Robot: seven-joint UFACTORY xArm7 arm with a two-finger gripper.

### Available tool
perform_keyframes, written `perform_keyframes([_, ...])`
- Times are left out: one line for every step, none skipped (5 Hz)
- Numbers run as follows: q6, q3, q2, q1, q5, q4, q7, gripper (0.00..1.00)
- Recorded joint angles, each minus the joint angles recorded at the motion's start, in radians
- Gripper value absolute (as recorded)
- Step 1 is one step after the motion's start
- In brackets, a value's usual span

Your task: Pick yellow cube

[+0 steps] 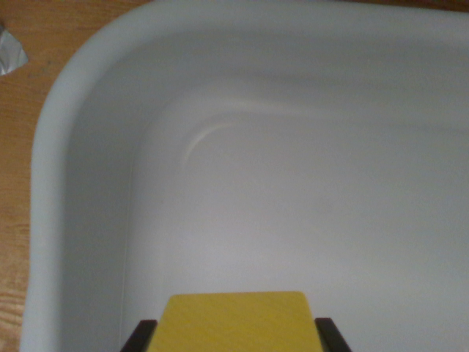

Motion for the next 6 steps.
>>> perform_keyframes([0.039,0.001,-0.012,0.0002,0.0015,0.027,0.0,1.0])
perform_keyframes([0.039,0.001,-0.012,0.0002,0.0015,0.027,0.0,1.0])
perform_keyframes([0.074,0.002,-0.022,0.0004,0.0028,0.052,0.001,1.0])
perform_keyframes([0.074,0.002,-0.022,0.0004,0.0028,0.052,0.001,1.0])
perform_keyframes([0.103,0.003,-0.031,0.0005,0.004,0.073,0.001,1.0])
perform_keyframes([0.103,0.003,-0.031,0.0005,0.004,0.073,0.001,1.0])
